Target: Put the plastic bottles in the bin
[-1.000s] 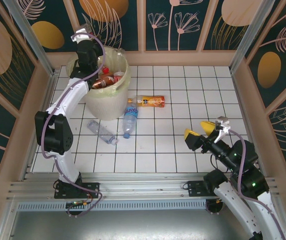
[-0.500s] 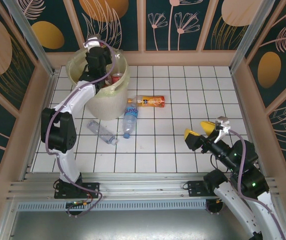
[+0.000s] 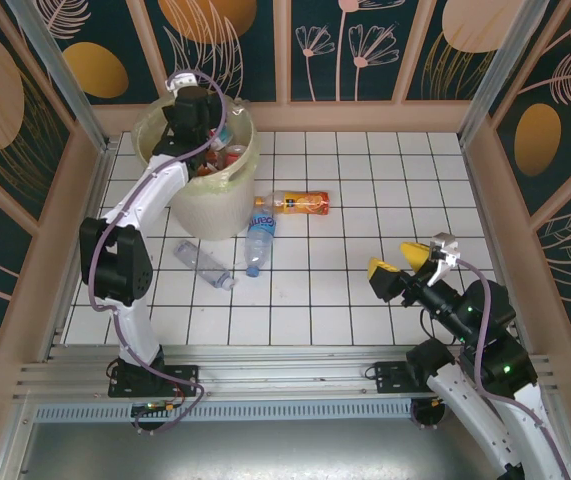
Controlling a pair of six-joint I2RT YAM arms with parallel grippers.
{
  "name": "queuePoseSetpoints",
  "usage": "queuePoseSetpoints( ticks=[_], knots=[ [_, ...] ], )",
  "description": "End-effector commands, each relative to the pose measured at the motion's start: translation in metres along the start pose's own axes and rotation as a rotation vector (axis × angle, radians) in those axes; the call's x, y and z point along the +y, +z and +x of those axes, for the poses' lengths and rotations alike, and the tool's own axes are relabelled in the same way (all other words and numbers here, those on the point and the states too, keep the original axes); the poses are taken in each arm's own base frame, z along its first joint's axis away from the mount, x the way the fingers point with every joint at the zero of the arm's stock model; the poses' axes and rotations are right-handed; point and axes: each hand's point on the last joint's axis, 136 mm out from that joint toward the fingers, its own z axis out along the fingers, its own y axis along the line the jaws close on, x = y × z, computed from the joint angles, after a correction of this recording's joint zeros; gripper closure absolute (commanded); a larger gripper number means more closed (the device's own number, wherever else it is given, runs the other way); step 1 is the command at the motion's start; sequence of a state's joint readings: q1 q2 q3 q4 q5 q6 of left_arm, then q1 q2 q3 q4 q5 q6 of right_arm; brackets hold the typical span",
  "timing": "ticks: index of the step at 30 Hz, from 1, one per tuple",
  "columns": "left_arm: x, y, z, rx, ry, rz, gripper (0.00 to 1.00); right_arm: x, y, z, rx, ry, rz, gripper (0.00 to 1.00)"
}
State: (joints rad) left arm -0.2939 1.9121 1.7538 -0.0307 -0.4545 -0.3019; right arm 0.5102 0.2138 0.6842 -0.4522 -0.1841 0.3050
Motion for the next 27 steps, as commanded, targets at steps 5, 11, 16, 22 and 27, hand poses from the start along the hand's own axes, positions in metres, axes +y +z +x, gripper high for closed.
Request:
queuePoseSetpoints(
  ticks=[5, 11, 16, 22, 27],
  knots=[
    [0.005, -0.04, -0.065, -0.016, -0.043, -0.014, 0.03, 0.003, -0.002, -0.001, -0.017, 0.002, -0.023, 0.02],
    [0.015, -0.078, -0.079, 0.025, -0.042, 0.002, 0.01, 0.012, -0.003, -0.002, -0.014, 0.005, -0.068, 0.02],
    [0.012, -0.127, -0.067, 0.098, -0.016, 0.156, 0.01, 0.014, 0.002, -0.004, -0.005, 0.027, -0.074, 0.01],
    [0.0, -0.193, -0.023, 0.215, 0.007, 0.412, 0.02, 0.005, 0.02, -0.002, 0.04, 0.068, -0.031, 0.01],
    [0.012, -0.235, 0.031, 0.329, -0.019, 0.479, 0.02, 0.011, 0.04, 0.009, 0.113, 0.077, -0.09, 0.01]
  ],
)
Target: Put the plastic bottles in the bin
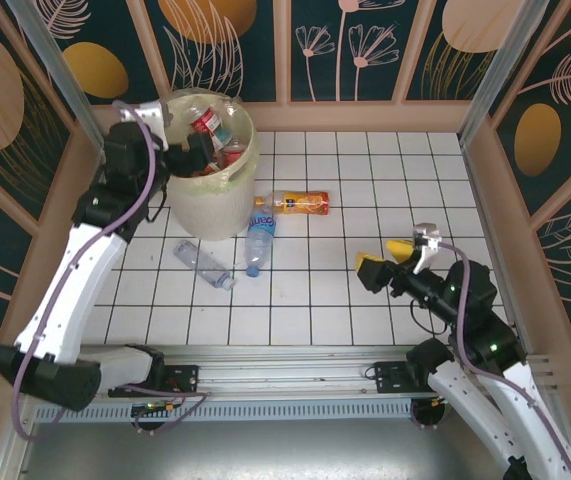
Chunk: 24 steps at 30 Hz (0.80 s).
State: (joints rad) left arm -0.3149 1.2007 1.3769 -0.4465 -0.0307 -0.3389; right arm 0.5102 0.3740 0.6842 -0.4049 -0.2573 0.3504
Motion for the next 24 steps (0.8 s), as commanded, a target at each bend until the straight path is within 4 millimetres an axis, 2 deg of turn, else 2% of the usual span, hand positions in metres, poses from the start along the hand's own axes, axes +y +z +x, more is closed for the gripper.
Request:
queuePoseSetpoints(
  ticks=[1, 5, 8, 11, 13, 18, 24],
  knots=[
    [-0.009, -0.011, 0.052, 0.131, -0.044, 0.088, 0.01, 0.013, 0.011, -0.007, -0.001, 0.004, -0.079, 0.01],
    [0.003, -0.022, 0.098, 0.196, -0.131, 0.08, 0.01, 0.009, 0.034, 0.006, 0.08, 0.018, -0.093, 0.01],
    [0.013, -0.029, 0.129, 0.244, -0.211, 0.052, 0.01, -0.001, 0.051, 0.016, 0.145, 0.063, -0.052, 0.01],
    [0.036, -0.028, 0.178, 0.342, -0.327, -0.046, 0.02, -0.005, 0.064, 0.025, 0.178, 0.102, -0.036, 0.01],
    [0.044, -0.028, 0.201, 0.374, -0.393, -0.085, 0.01, -0.003, 0.069, 0.03, 0.186, 0.105, -0.04, 0.01],
    [0.067, -0.026, 0.232, 0.392, -0.471, -0.187, 0.01, -0.002, 0.074, 0.037, 0.198, 0.106, -0.027, 0.01],
    [0.075, -0.004, 0.268, 0.45, -0.517, -0.22, 0.02, 0.006, 0.074, 0.046, 0.225, 0.076, -0.076, 0.01]
  ],
)
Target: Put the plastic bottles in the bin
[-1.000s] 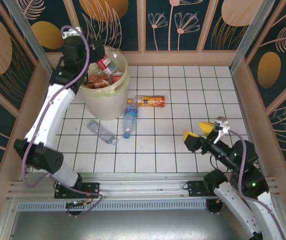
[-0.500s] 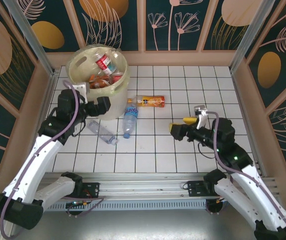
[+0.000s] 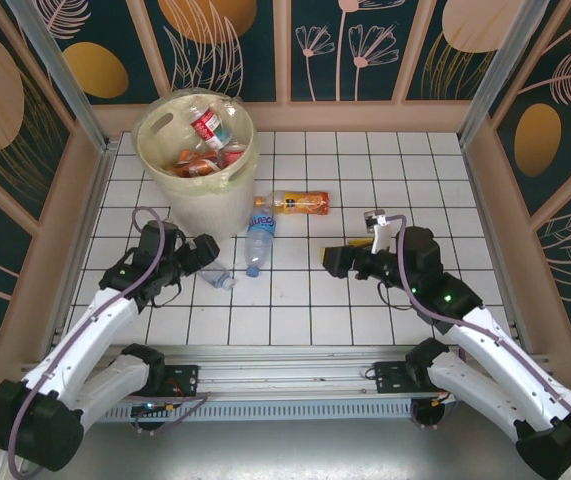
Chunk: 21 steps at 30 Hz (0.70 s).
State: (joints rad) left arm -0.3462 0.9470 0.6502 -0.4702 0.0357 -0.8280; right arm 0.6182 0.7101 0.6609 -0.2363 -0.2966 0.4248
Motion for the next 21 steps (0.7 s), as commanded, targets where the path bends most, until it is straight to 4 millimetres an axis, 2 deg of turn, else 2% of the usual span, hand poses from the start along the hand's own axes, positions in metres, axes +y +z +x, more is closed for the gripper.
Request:
queuePoseSetpoints(
  ticks=[1, 6, 8, 10, 14, 21],
  knots=[
    [0.007, 0.018, 0.0, -0.02, -0.066, -0.016, 0.01, 0.009, 0.002, 0.006, 0.006, -0.044, -0.059, 0.01],
    [0.03, 0.04, 0.002, -0.029, -0.077, -0.127, 0.01, 0.04, -0.002, 0.031, 0.113, -0.113, -0.255, 0.01],
    [0.032, 0.049, 0.004, -0.021, -0.086, -0.134, 0.02, 0.055, -0.005, 0.039, 0.144, -0.118, -0.343, 0.01],
    [0.034, 0.058, 0.007, -0.007, -0.094, -0.138, 0.01, 0.061, -0.005, 0.043, 0.167, -0.123, -0.374, 0.01],
    [0.038, 0.069, 0.006, -0.015, -0.096, -0.154, 0.02, 0.059, -0.001, 0.047, 0.18, -0.13, -0.347, 0.01],
    [0.043, 0.08, 0.002, -0.026, -0.077, -0.181, 0.1, 0.055, -0.001, 0.045, 0.165, -0.137, -0.308, 0.01]
  ],
)
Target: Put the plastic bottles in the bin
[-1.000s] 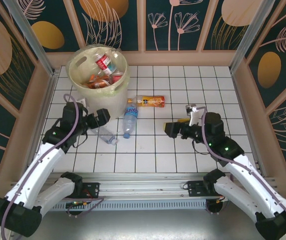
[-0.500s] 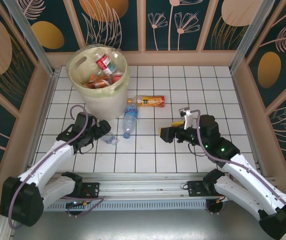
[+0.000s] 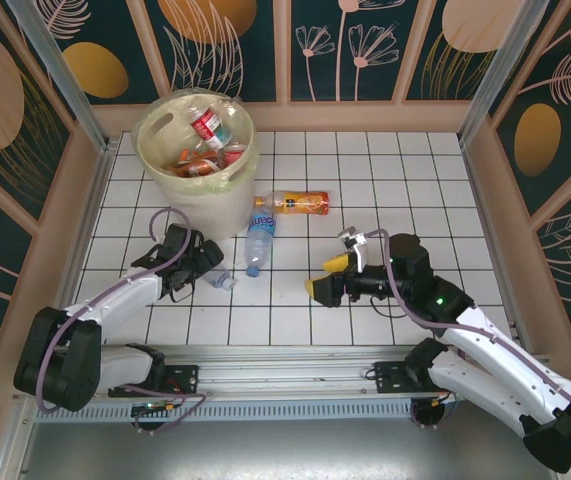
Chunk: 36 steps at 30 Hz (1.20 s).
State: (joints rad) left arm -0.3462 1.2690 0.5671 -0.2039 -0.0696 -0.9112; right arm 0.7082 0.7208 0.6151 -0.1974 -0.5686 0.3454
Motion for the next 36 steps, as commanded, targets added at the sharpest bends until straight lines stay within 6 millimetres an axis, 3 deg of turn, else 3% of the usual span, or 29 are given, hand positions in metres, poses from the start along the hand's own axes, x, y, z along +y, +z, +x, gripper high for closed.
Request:
queuePoseSetpoints(
  ticks=[1, 4, 14, 22, 28, 36],
  knots=[
    [0.001, 0.006, -0.007, -0.032, 0.005, -0.005, 0.11, 0.002, -0.001, -0.004, -0.02, -0.038, 0.004, 0.01],
    [0.004, 0.01, -0.006, -0.025, 0.016, -0.015, 0.17, 0.0, -0.001, -0.004, -0.021, -0.037, 0.017, 0.01],
    [0.019, 0.02, -0.003, -0.006, 0.0, -0.028, 0.21, 0.001, -0.006, -0.007, -0.041, -0.047, 0.038, 0.01],
    [0.026, 0.019, -0.004, -0.011, -0.007, -0.035, 0.32, -0.001, -0.01, -0.008, -0.055, -0.049, 0.062, 0.01],
    [0.028, 0.002, -0.013, -0.054, -0.006, -0.04, 0.44, 0.008, -0.02, -0.016, -0.093, -0.073, 0.06, 0.01],
    [0.029, -0.039, -0.035, -0.148, -0.026, -0.037, 0.45, 0.021, -0.051, -0.037, -0.203, -0.123, 0.107, 0.01]
  ],
)
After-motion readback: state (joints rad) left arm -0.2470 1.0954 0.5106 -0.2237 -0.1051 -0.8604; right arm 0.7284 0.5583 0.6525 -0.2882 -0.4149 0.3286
